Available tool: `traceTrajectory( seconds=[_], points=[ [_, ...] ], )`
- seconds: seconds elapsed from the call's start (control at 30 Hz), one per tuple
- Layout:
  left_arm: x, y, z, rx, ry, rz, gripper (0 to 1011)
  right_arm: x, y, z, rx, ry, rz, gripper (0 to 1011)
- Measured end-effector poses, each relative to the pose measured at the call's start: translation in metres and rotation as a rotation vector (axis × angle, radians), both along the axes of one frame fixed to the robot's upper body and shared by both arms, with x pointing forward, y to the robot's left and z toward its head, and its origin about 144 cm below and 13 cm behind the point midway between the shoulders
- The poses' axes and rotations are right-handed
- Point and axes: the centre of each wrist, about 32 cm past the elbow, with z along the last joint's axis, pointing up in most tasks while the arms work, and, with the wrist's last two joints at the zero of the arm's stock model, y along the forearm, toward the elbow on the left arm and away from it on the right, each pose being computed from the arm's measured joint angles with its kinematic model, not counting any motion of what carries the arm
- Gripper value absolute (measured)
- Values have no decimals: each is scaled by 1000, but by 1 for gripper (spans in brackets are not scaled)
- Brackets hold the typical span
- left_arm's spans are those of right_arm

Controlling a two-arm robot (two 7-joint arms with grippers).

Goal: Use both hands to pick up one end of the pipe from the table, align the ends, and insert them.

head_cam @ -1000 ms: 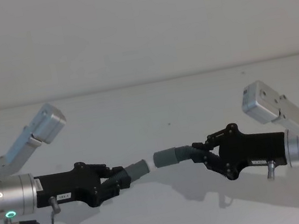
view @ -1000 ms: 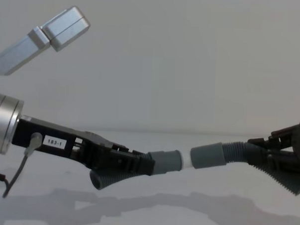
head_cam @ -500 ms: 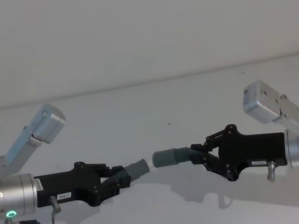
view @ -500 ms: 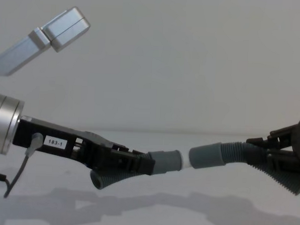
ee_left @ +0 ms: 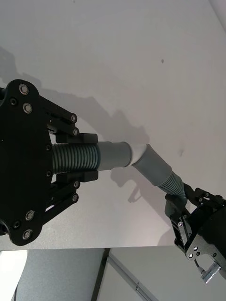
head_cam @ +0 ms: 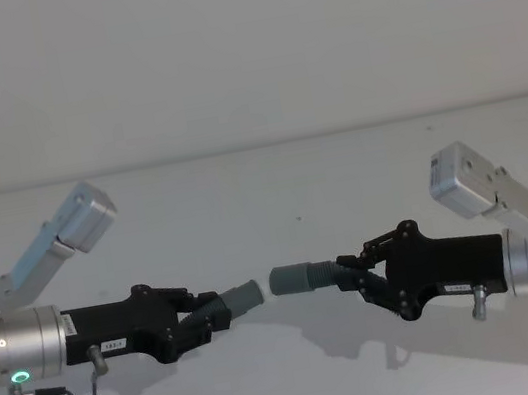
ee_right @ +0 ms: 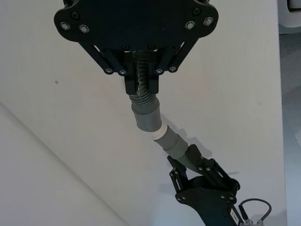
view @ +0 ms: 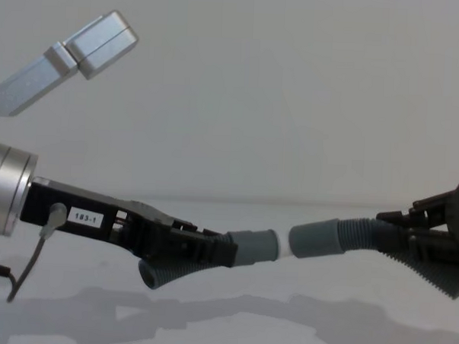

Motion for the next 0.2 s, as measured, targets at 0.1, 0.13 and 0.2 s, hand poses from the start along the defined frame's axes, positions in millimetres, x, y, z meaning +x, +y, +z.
traceTrajectory(
  seconds=[0.1,0.13,0.2],
  points=[
    [0,0,0,0,0,0,302,0,0,0,0,0,0,144],
    [0,0,0,0,0,0,302,0,0,0,0,0,1,144],
    [0,0,0,0,0,0,302,0,0,0,0,0,1,144]
  ],
)
